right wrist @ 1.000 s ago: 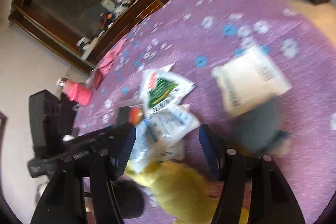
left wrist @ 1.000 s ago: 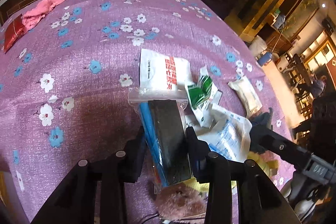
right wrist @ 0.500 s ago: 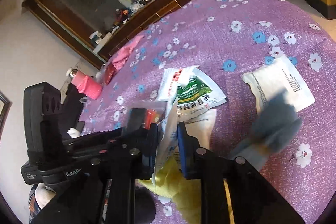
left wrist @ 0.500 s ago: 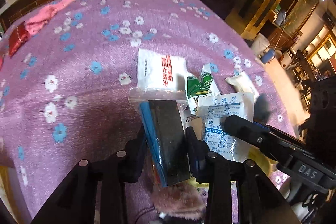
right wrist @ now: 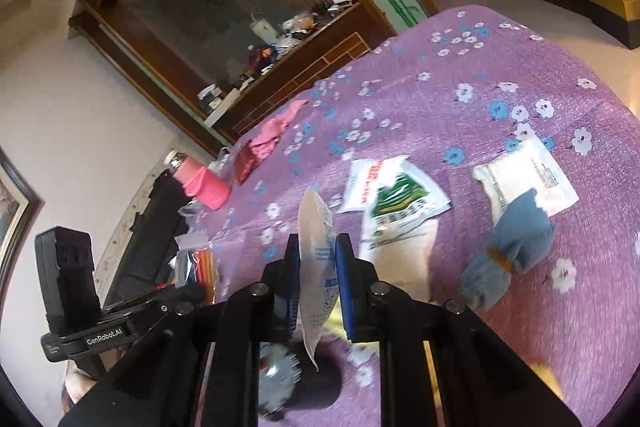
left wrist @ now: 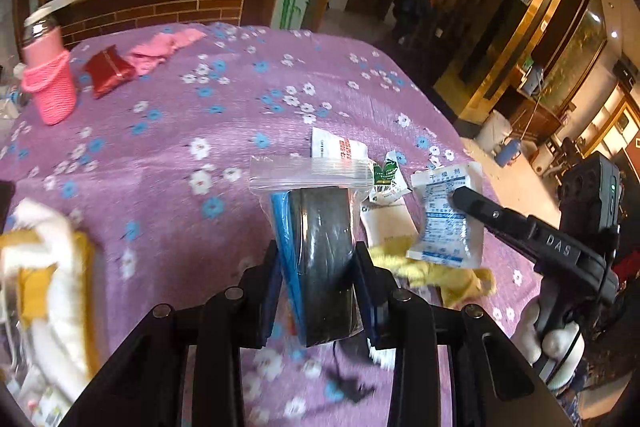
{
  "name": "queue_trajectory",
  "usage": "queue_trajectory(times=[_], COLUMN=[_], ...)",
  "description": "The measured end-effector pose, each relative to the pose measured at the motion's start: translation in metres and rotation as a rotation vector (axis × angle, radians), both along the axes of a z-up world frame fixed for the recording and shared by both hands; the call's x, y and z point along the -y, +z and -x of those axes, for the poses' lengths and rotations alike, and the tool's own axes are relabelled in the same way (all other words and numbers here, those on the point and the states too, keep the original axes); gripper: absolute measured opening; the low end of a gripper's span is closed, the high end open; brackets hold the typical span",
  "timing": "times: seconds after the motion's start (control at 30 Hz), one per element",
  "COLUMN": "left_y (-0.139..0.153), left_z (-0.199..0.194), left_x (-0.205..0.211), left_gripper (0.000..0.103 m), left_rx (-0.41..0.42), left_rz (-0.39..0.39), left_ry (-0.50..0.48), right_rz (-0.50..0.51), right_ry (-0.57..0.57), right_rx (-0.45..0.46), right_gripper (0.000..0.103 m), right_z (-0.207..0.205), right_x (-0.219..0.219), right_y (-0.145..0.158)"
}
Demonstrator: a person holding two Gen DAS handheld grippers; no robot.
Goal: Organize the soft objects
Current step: 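Carry the pouch and sachet into the white box and open both tools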
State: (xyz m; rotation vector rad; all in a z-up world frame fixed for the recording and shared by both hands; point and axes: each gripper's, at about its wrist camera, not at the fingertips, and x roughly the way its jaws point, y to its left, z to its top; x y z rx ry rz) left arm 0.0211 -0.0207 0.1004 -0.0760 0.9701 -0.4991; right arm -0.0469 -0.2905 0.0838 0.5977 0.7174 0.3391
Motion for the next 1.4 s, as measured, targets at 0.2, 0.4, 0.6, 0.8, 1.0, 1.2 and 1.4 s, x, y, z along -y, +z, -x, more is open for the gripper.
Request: queue_trajectory(times=[0.2,0.4,0.6,0.8,1.0,1.2,1.4], left_y=[0.01,0.012,0.016,0.003,-0.019,-0.034,-0.046], left_z=[0.037,0.071,0.093,0.095,0.094,0.108,0.124], left_x=[-0.041,-0.098,-0.172,-0.239,-0.27,-0.284,-0.287], left_gripper=[0.035,0.035,0.035,0.035,0.035,0.035,0.035], left_rx=[0.034,0.038,0.066,0.05,0.008,-0.033,-0.07], left_rz=[0.045,0.104,0.121,0.136,0.133,0.129,0.139], left_ry=[0.033,0.102,0.236,0.369,0.428,0.423,0.39], right_rz=[0.036,0.049,0.043,0.031,0.028,0.025,-0.059], right_ry=[0.051,0.116,0.215,0.325,0.439,0.495,0.544], right_rx=[0.039,0.066,0.077,0.057,0.006,-0.042,-0.134], right_gripper=[0.016,0.016,0.015,0.015,0.015,0.015,0.015], right_z=[0.023,0.041,0.048,0.042,0.032,0.013,-0.011], right_x=[-0.028,-0.065,-0.112,-0.168,-0.228,-0.274,-0.311], right_y=[0.023,0.039,0.049,0.051,0.044,0.034,0.014])
